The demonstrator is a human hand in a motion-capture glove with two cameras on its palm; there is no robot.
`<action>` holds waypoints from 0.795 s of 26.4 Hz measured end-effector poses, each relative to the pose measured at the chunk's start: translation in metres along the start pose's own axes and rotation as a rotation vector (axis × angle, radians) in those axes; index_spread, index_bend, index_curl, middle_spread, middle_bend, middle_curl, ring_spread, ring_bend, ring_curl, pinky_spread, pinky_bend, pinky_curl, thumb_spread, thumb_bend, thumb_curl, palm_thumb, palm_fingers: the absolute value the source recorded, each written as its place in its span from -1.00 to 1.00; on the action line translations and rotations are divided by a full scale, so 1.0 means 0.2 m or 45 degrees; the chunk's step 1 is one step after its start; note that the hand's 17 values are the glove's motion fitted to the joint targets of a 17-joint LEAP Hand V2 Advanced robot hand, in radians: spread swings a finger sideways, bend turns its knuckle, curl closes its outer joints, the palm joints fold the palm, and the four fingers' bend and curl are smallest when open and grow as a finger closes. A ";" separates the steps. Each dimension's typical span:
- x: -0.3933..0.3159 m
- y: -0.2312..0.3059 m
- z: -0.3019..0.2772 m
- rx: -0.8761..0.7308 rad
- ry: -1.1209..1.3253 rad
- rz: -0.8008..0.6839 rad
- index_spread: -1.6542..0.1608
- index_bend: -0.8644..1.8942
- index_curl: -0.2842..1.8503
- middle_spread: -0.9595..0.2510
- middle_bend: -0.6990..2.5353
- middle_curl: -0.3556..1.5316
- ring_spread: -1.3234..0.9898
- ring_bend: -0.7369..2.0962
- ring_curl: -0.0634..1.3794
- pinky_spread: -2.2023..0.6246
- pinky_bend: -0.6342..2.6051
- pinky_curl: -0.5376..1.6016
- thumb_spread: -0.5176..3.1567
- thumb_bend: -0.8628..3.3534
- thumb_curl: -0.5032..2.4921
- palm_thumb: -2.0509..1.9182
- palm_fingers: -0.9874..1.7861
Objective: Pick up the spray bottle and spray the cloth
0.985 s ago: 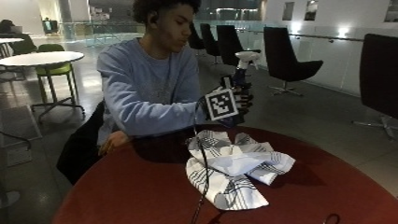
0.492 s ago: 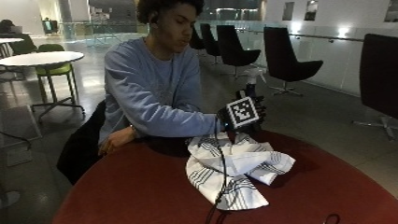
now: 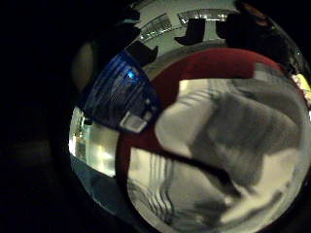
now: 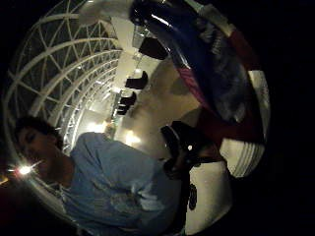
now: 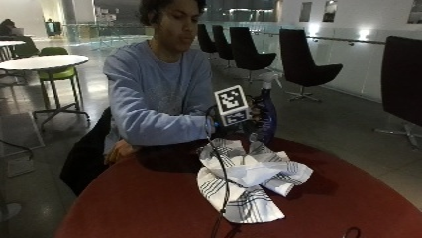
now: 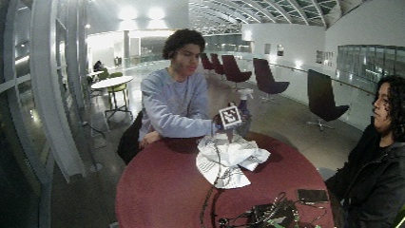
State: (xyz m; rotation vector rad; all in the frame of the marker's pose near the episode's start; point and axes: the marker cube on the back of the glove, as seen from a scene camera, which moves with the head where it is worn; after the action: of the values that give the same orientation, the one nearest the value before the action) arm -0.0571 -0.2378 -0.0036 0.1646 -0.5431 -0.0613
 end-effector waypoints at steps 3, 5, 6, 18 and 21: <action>0.07 0.24 -0.20 0.029 0.188 0.053 0.39 -0.24 -0.64 0.64 -0.27 -0.22 0.22 -0.04 -0.51 0.69 -0.25 -0.21 -0.20 -0.61 -0.38 0.39 -0.20; 0.13 0.42 -0.31 0.037 0.296 0.100 0.39 -0.25 -0.62 0.64 -0.28 -0.22 0.22 -0.05 -0.52 0.69 -0.26 -0.21 -0.20 -0.60 -0.39 0.39 -0.18; 0.17 0.52 -0.37 0.042 0.356 0.130 0.40 -0.24 -0.61 0.64 -0.28 -0.22 0.22 -0.05 -0.52 0.69 -0.27 -0.21 -0.20 -0.60 -0.39 0.39 -0.16; 0.55 1.34 -0.81 0.124 0.765 0.383 0.40 -0.29 -0.56 0.59 -0.28 -0.22 0.21 -0.09 -0.52 0.70 -0.34 -0.22 -0.17 -0.60 -0.40 0.41 -0.08; 0.54 1.39 -0.86 0.138 0.771 0.395 0.39 -0.29 -0.56 0.58 -0.28 -0.22 0.21 -0.09 -0.52 0.71 -0.34 -0.22 -0.17 -0.60 -0.41 0.41 -0.08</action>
State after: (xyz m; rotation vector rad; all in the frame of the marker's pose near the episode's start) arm 0.1292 0.0488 -0.0458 0.1920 0.0379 0.3134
